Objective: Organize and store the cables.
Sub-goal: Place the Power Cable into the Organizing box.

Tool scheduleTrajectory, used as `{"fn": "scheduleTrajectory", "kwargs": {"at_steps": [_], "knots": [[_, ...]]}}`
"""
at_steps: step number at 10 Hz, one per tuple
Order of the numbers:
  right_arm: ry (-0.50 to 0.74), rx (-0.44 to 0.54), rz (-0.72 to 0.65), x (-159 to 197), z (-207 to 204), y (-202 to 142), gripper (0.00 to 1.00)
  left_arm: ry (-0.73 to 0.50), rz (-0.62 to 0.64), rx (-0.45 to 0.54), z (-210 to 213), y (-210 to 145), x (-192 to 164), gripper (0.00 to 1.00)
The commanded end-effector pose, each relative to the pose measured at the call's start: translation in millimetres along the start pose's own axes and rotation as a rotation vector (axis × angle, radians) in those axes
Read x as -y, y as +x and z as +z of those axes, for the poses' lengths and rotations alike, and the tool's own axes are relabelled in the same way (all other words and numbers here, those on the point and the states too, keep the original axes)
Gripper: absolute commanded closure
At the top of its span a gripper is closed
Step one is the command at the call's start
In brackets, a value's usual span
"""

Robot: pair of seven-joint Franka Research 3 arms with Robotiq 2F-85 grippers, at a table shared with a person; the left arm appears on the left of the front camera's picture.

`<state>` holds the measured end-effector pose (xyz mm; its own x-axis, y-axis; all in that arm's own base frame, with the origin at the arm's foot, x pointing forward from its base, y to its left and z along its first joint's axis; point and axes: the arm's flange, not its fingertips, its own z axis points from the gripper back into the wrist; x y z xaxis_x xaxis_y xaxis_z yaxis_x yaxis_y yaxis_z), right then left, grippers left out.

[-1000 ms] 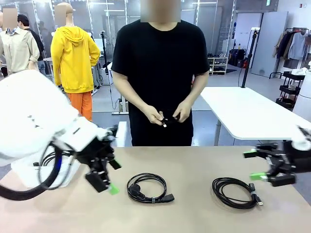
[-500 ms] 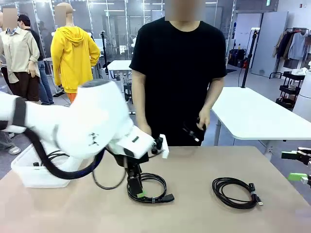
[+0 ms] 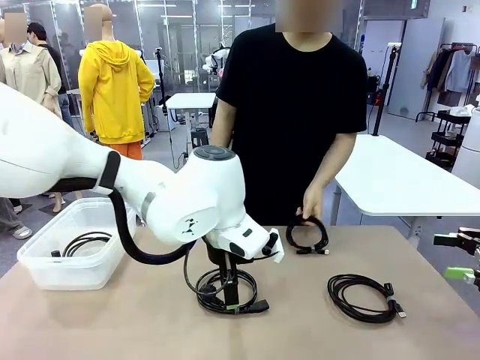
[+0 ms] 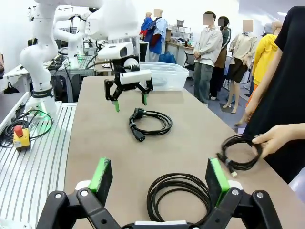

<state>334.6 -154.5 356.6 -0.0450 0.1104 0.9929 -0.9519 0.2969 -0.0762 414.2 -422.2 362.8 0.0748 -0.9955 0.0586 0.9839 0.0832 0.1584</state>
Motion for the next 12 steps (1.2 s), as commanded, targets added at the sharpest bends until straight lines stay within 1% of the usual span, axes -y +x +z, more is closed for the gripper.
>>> {"fn": "scheduleTrajectory", "kwargs": {"at_steps": [1, 3, 7, 8, 10, 11, 12], "knots": [[-0.009, -0.013, -0.004, -2, 0, 1, 0.00, -0.033, 0.017, -0.047, -16, 17, -3, 0.00], [-0.009, -0.013, -0.004, -2, 0, 1, 0.00, -0.031, 0.018, -0.068, -33, 17, -4, 0.00], [-0.009, -0.013, -0.004, -2, 0, 1, 0.00, -0.058, -0.006, -0.056, -59, 17, -18, 0.00], [-0.009, -0.013, -0.004, -2, 0, 1, 0.00, -0.080, -0.001, -0.048, -63, 16, -22, 0.00], [-0.009, -0.013, -0.004, -2, 0, 1, 0.00, -0.085, -0.008, -0.041, -63, 16, -23, 0.00], [-0.009, -0.013, -0.004, -2, 0, 1, 0.00, -0.097, -0.015, -0.044, -65, 16, -24, 0.40], [-0.009, -0.013, -0.004, -2, 0, 1, 0.00, -0.111, -0.006, -0.048, -65, 16, -24, 0.60]]}}
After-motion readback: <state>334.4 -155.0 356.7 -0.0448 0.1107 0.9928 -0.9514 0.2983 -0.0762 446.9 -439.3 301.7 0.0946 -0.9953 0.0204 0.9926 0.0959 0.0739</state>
